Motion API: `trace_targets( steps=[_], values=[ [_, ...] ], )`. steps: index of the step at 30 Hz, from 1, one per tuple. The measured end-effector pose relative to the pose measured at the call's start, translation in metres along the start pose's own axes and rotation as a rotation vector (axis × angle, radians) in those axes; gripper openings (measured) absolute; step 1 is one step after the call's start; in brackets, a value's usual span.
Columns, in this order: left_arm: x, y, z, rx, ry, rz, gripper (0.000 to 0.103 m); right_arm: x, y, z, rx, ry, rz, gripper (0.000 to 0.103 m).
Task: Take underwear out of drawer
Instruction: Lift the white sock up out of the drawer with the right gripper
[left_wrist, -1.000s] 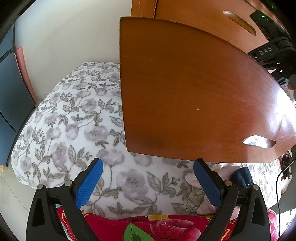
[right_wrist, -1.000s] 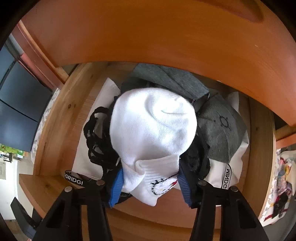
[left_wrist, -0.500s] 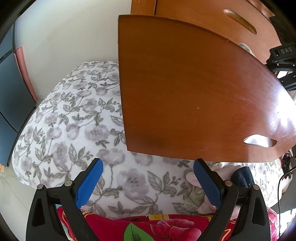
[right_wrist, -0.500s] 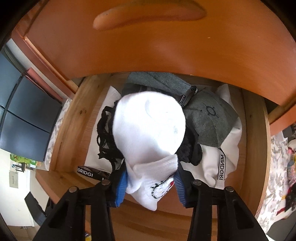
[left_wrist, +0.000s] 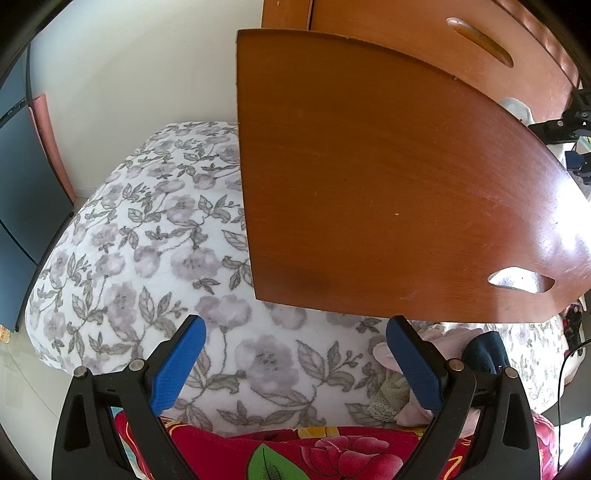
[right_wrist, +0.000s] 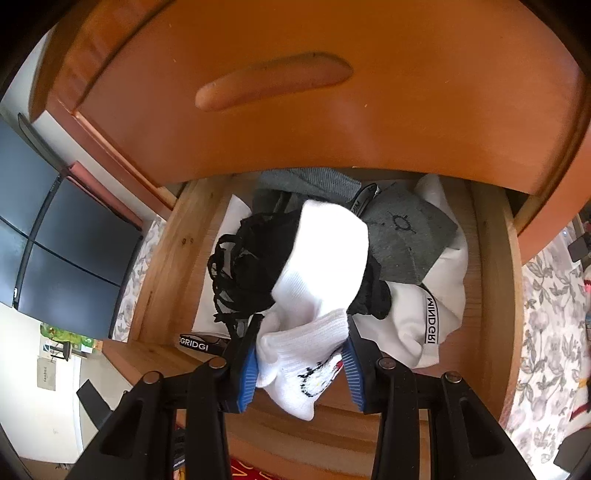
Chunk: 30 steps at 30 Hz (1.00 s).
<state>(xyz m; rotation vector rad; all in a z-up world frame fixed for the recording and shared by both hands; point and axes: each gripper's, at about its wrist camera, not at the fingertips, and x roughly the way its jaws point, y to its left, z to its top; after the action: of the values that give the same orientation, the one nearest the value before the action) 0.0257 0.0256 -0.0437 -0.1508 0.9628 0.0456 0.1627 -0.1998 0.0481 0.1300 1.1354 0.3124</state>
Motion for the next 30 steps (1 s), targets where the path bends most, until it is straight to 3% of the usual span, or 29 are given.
trace_targets(
  steps=[10, 30],
  values=[
    [0.001, -0.002, 0.000, 0.009, 0.007, 0.015, 0.098, -0.029, -0.001, -0.010, 0.005, -0.084, 0.040, 0.031],
    [0.003, -0.012, -0.001, 0.050, 0.005, 0.074, 0.098, -0.120, -0.013, -0.051, 0.024, -0.346, 0.204, 0.030]
  ],
)
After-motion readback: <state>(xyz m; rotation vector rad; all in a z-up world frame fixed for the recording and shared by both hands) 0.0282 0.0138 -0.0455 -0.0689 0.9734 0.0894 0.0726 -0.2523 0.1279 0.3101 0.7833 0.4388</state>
